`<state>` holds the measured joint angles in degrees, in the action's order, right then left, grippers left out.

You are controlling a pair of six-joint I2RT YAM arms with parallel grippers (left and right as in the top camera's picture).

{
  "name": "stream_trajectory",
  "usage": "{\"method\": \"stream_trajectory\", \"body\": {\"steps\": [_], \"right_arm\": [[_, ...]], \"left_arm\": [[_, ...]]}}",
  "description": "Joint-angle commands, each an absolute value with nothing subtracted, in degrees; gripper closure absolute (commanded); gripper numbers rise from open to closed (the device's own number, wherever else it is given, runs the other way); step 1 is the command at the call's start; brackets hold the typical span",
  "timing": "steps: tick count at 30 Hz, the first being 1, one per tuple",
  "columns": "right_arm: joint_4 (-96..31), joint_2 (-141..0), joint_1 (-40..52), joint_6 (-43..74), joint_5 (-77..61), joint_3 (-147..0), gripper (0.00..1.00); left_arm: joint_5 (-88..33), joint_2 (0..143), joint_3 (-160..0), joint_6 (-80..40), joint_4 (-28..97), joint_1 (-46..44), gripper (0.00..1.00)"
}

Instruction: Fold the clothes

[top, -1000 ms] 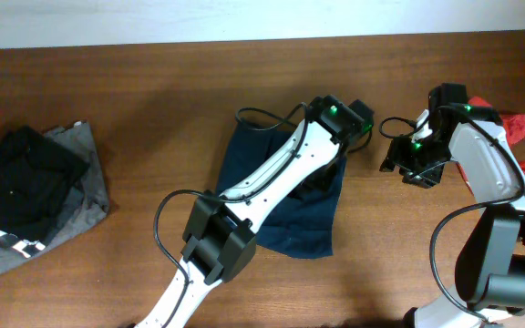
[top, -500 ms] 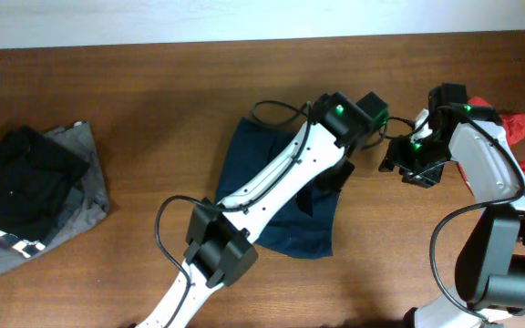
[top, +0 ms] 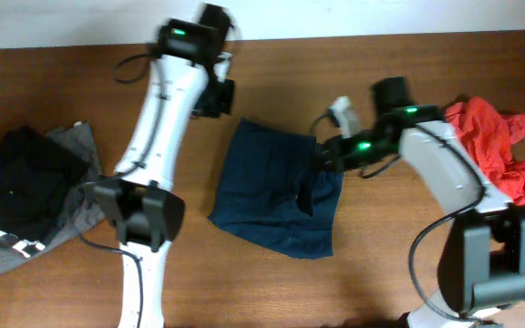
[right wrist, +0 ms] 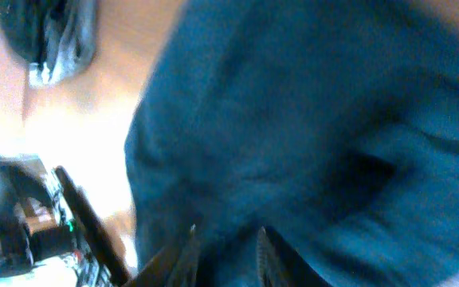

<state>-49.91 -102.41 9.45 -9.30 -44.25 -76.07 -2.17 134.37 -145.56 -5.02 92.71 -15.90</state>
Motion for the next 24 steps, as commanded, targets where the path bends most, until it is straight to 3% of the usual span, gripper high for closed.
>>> {"method": "stream_trajectory", "body": {"steps": [1,5,8,16,24], "right_arm": [[-48.8,-102.4,15.9,-11.6,-42.8,-76.0,0.73],[-48.7,-102.5,22.2,-11.5,-34.3,-75.9,0.73],[-50.9,-103.6,24.4,-7.2,-23.5,-75.5,0.75],[-49.9,-110.0,21.7,7.0,-9.5,-66.2,0.8],[-53.1,-105.7,19.2,8.8,-9.3,-65.2,0.82]], "left_arm": [[-19.8,135.9,-143.2,5.6,92.1,-14.5,0.87],[-29.2,138.1,-139.8,15.1,91.4,-14.3,0.87],[-29.4,140.2,-138.0,15.6,90.5,-14.8,0.87],[-29.4,143.8,-134.5,15.9,89.3,-14.9,0.9],[-29.2,143.8,-133.9,16.4,88.7,-14.9,0.92]]}}
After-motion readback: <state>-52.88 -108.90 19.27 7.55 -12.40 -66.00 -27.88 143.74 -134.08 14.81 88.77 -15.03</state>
